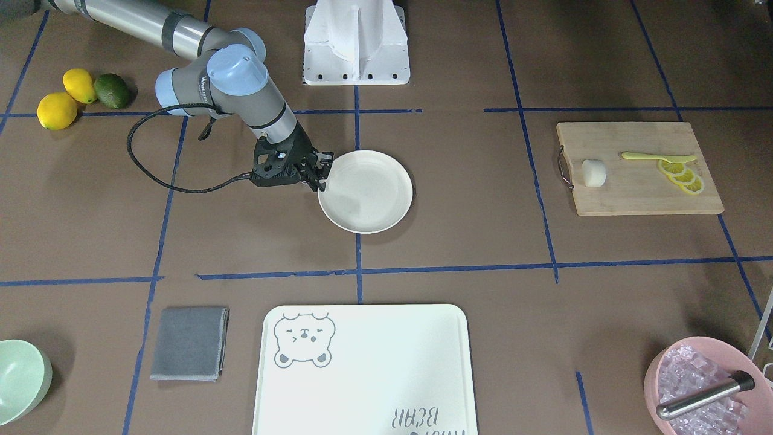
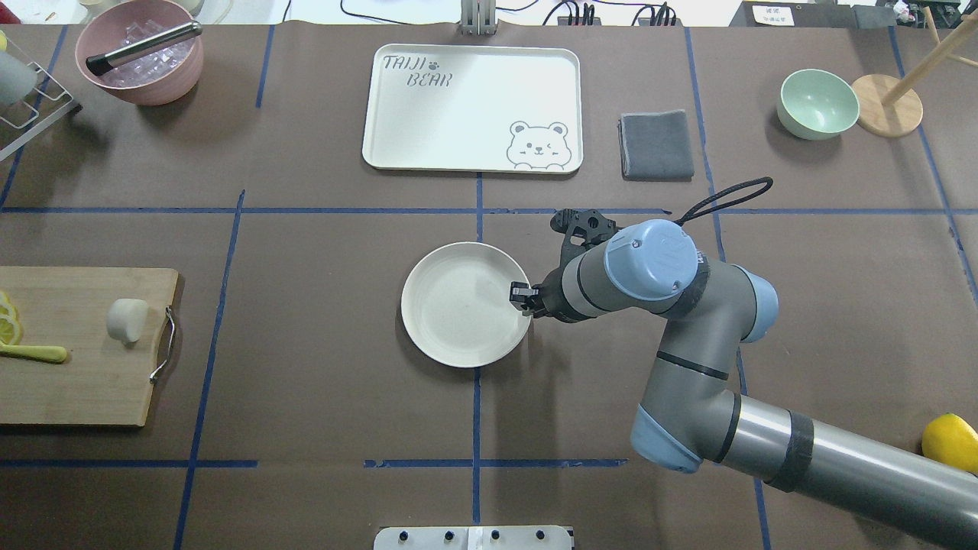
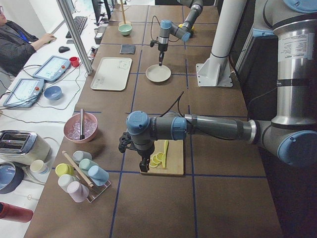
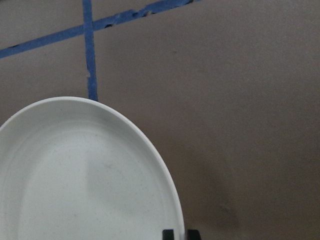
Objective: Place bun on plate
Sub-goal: 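Slide the white plate with the right gripper toward the table centre, then release the plate and withdraw the right arm out of view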
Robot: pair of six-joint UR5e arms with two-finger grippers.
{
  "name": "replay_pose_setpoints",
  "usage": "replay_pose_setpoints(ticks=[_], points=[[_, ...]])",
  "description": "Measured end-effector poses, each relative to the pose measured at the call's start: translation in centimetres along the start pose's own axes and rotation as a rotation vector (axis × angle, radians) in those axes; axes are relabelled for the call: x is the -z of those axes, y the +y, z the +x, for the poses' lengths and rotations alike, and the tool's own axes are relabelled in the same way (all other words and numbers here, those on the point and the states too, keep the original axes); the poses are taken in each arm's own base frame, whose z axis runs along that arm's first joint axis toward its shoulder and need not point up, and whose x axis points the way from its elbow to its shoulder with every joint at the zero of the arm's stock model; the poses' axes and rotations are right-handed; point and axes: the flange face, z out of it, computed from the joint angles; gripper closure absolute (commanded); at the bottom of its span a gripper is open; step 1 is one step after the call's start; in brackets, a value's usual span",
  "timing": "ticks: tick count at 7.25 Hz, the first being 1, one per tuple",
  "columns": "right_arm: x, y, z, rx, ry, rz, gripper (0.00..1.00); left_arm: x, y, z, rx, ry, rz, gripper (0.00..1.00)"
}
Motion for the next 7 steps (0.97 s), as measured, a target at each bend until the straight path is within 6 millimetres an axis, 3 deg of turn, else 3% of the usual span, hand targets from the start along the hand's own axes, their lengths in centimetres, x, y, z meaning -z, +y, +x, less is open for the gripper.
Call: replay_pose_setpoints(ticks=[2,4,6,7], points=[[1.1,-2.5,0.6,-0.021,0.039,0.038,0.00,-0.1,0.0,-0.1,0.002,0.000,-0.002,0.00],[5.8,-9.2,3.3,-0.031,0.120,0.016,0.00,-0.1,0.0,-0.1,0.001,0.000,-0.002,0.00],[11.5,-15.0,8.1,0.044,0.225,-0.017,0.00,0.2,0.0,0.2,-0.004,0.000,0.003,0.00],[13.9,-16.7,12.0,0.110,0.262,-0.037,0.00,0.3,0.0,0.3,-0.007,-0.001,0.006,0.00]])
